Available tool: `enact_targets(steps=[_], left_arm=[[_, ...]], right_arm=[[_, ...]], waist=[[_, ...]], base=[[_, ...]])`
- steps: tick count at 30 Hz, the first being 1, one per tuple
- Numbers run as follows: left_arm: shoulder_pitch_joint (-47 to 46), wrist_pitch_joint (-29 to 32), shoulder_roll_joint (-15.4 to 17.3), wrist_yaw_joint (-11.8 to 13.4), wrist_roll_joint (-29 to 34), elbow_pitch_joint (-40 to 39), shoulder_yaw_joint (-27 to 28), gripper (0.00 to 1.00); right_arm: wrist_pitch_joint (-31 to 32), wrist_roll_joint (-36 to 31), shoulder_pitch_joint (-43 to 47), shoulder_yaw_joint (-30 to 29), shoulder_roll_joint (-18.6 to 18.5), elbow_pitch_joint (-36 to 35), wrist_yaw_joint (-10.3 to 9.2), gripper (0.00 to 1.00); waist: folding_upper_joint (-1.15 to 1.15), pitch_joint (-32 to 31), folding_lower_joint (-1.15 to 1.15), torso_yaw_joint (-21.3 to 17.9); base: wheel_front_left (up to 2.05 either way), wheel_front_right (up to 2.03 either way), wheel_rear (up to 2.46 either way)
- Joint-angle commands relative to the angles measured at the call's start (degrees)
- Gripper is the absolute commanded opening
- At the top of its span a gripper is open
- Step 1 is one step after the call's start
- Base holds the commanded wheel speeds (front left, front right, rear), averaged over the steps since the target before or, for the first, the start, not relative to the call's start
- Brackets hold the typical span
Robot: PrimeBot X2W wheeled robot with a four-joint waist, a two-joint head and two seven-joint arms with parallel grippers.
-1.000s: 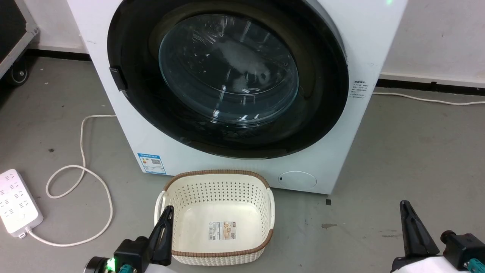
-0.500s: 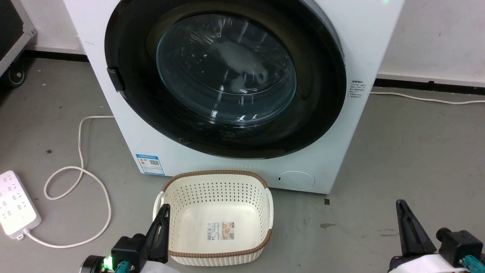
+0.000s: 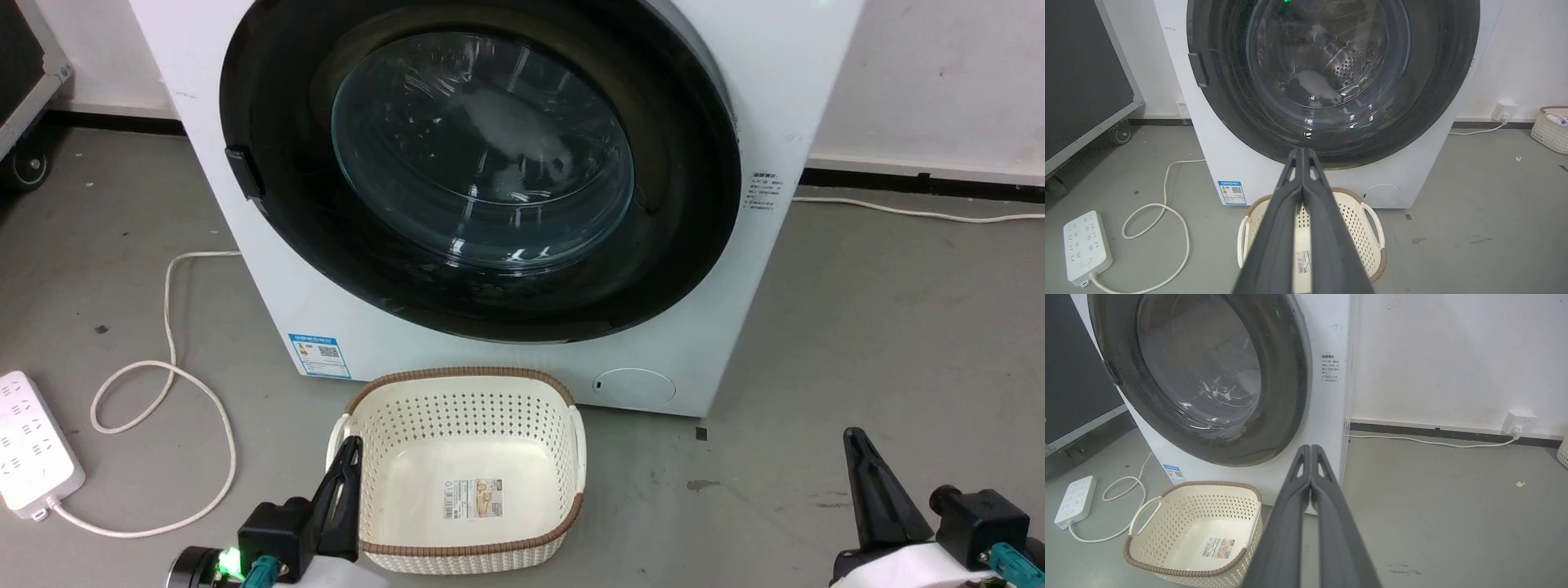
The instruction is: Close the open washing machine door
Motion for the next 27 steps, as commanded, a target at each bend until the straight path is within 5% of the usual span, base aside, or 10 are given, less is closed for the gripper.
enact_targets(steps=[1, 27], left_arm=[[-0.64, 0.26, -0.18, 0.33, 0.27, -0.36, 0.27, 0.00], [-1.20, 3.30, -0.40, 0.85, 1.37, -1.87, 1.64, 0.00]], right_arm=[[0.29, -0.40, -0.83, 0.11, 0.09, -0.43, 0.02, 0.00], [3.35, -2.09, -1.43, 1.21, 0.15, -2.02, 0.03, 0.00]], waist=[[0.00, 0.00, 0.00, -0.02], [0.00, -0.04, 0.00, -0.73]], base=[[0.00, 0.00, 0.00], [0.00, 0.00, 0.00]])
